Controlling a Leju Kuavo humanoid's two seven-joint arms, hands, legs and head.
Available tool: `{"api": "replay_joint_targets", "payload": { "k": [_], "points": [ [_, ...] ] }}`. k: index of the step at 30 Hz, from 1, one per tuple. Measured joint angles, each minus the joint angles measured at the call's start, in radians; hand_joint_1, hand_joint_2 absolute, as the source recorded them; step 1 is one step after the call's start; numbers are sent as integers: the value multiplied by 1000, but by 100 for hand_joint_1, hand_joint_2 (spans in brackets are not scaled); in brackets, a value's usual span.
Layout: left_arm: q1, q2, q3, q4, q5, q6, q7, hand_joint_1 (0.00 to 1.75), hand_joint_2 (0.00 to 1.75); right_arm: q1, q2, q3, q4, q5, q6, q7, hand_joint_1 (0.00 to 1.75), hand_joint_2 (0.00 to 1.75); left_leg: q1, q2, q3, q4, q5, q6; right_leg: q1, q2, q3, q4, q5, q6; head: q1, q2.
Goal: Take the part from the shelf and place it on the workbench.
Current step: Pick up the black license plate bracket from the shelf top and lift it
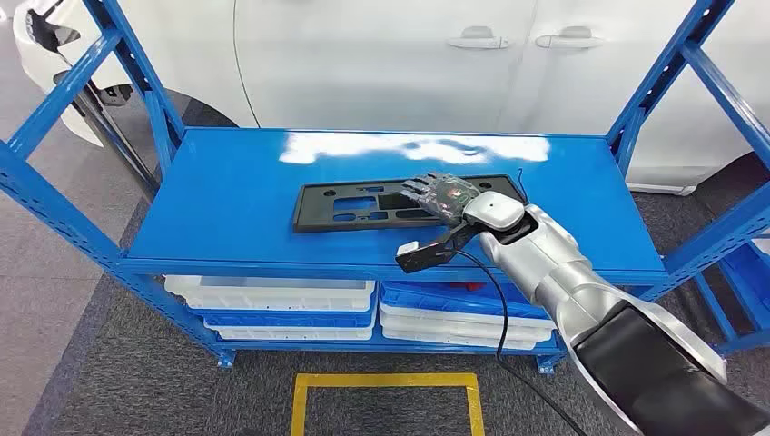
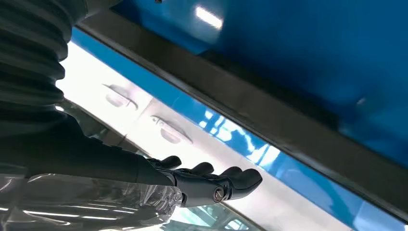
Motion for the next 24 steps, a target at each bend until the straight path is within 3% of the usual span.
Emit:
{"api": "replay_joint_targets", "payload": {
  "k": [1,5,7,9,10,11,12,14,16,19,21,24],
  "points": [
    [-1,0,0,0,0,0,0,0,0,-1,0,3,5,-1,-2,1,3,175,0,-1,0,0,0,-3,2,0,-1,0,1,-4,0,0],
    [-1,0,0,0,0,-2,0,0,0,-5,-2,19,34,-13,-8,-8,162,175,2,-3,-4,5,-8,-22,5,-3,1,-7,6,-30,0,0],
    [-3,0,-1,0,0,-2,-1,0,0,-10,-12,29,43,-21,-7,-20,166,175,4,-2,-35,76,-52,-30,2,-7,5,-14,10,-43,0,0],
    [-4,0,-1,0,0,-2,-1,0,0,-14,-24,40,51,-25,-4,-28,166,175,5,-2,-96,211,-114,-34,5,-10,6,-15,9,-48,0,0],
    [-4,0,-1,0,1,-2,-1,0,0,-14,-30,45,55,-27,-3,-29,168,175,5,-2,-123,265,-130,-35,7,-12,6,-14,8,-49,0,0],
    [-3,-1,-1,0,1,-2,-1,0,0,-16,-33,48,58,-29,-3,-30,170,175,5,-2,-132,283,-126,-35,8,-13,7,-14,8,-49,0,0],
    [-3,-1,-1,0,1,-2,-1,0,0,-18,-35,51,60,-31,-2,-30,172,175,4,-2,-123,261,-104,-33,9,-13,9,-14,7,-49,0,0],
    [-4,-1,-1,0,1,-2,-1,0,0,-25,-36,55,64,-33,-2,-29,175,175,3,0,-60,130,-36,-23,11,-13,13,-12,4,-47,0,0],
    [-7,-1,-1,0,2,-2,-2,0,0,-33,-37,57,67,-34,-4,-30,175,175,-1,1,-9,22,-2,-12,14,-13,14,-10,2,-39,0,0],
    [-8,-2,-1,0,2,-2,-2,0,0,-39,-38,61,70,-37,-13,-34,175,175,-3,1,4,-6,2,0,15,-13,13,-11,3,-23,0,0],
    [-8,-3,-1,0,3,-2,-2,0,0,-39,-38,64,73,-40,-16,-38,175,175,0,1,7,-15,9,11,13,-12,1,17,-20,-12,0,0],
    [-8,-4,-1,0,3,-2,-3,0,0,-35,-30,67,77,-50,-17,-43,175,175,1,4,5,-19,13,18,10,-12,-84,200,-113,-1,0,0]
  ]
}}
